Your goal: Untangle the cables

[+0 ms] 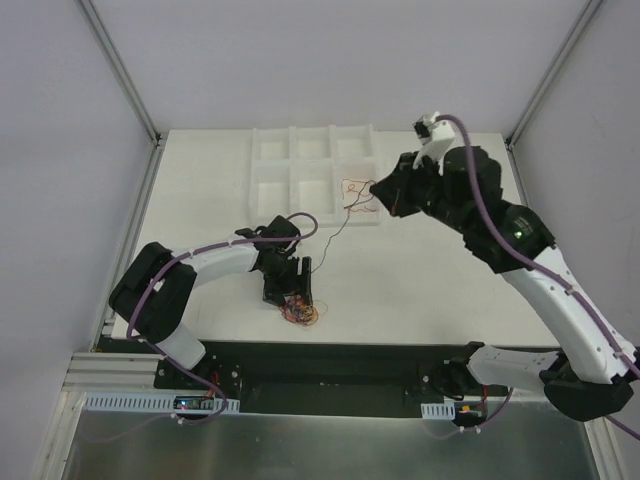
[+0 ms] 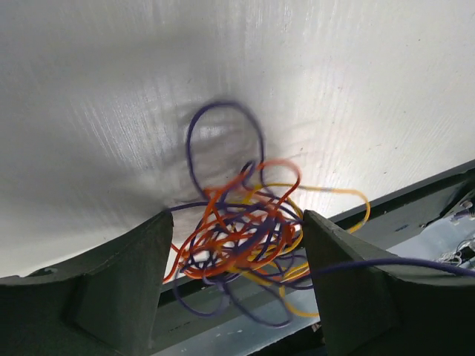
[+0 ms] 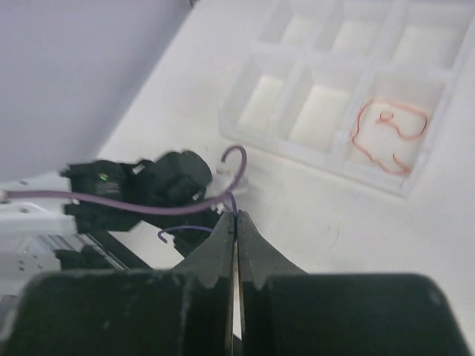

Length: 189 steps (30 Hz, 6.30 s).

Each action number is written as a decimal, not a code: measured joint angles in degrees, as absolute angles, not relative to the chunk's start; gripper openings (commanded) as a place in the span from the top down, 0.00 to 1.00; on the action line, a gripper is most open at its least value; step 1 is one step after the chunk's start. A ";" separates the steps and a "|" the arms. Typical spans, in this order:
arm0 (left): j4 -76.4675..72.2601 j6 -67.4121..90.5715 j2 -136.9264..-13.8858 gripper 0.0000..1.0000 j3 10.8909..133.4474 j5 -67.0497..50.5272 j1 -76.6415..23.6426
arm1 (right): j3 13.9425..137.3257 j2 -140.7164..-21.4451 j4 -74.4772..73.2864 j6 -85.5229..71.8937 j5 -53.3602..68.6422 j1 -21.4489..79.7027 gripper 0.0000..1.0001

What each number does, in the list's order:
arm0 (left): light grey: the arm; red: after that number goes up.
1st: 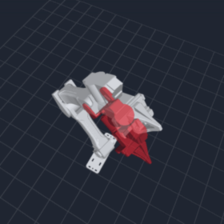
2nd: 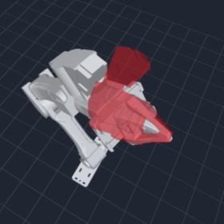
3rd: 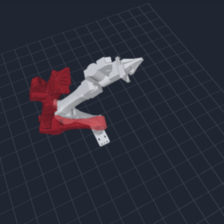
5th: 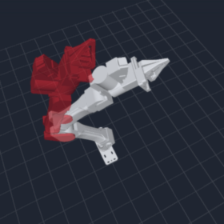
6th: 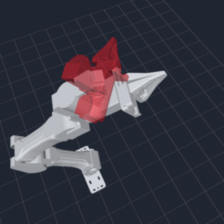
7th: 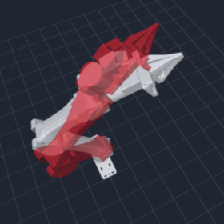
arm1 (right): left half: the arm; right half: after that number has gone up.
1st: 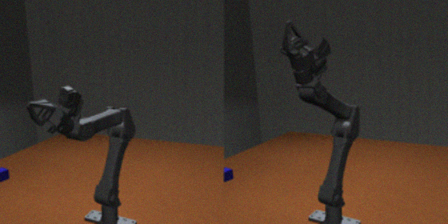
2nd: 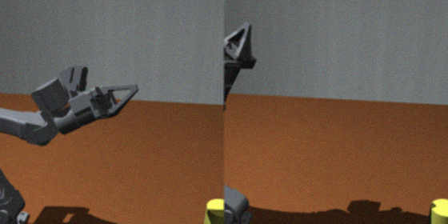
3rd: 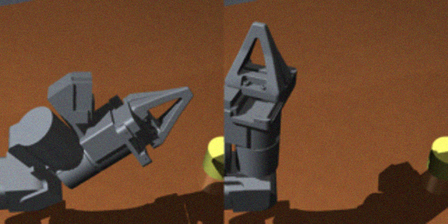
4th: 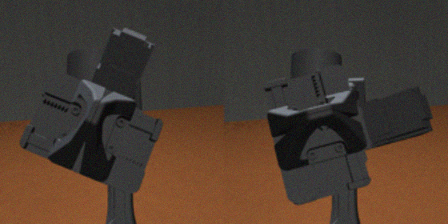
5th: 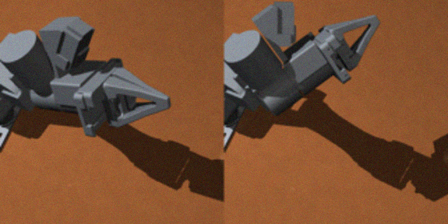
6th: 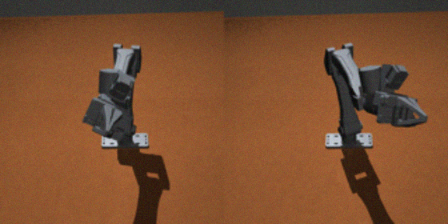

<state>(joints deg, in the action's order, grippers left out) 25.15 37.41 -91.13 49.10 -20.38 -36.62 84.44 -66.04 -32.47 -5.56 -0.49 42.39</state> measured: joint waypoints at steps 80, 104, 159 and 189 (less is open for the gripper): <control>36.58 31.42 -59.88 0.18 43.97 -25.08 -4.29 | 139.76 -94.19 -27.14 -3.40 -11.18 41.58 1.00; 38.46 18.09 -73.10 0.14 49.50 -27.24 -12.32 | 145.84 -105.19 -14.79 -11.33 -12.75 36.73 0.99; 44.01 7.90 -73.21 0.13 52.71 -26.52 -12.27 | 115.94 -115.79 -24.47 -13.69 0.49 38.39 0.99; 44.03 7.84 -73.91 0.14 52.71 -26.46 -12.27 | 112.42 -116.09 -24.67 -13.80 -3.68 33.19 0.99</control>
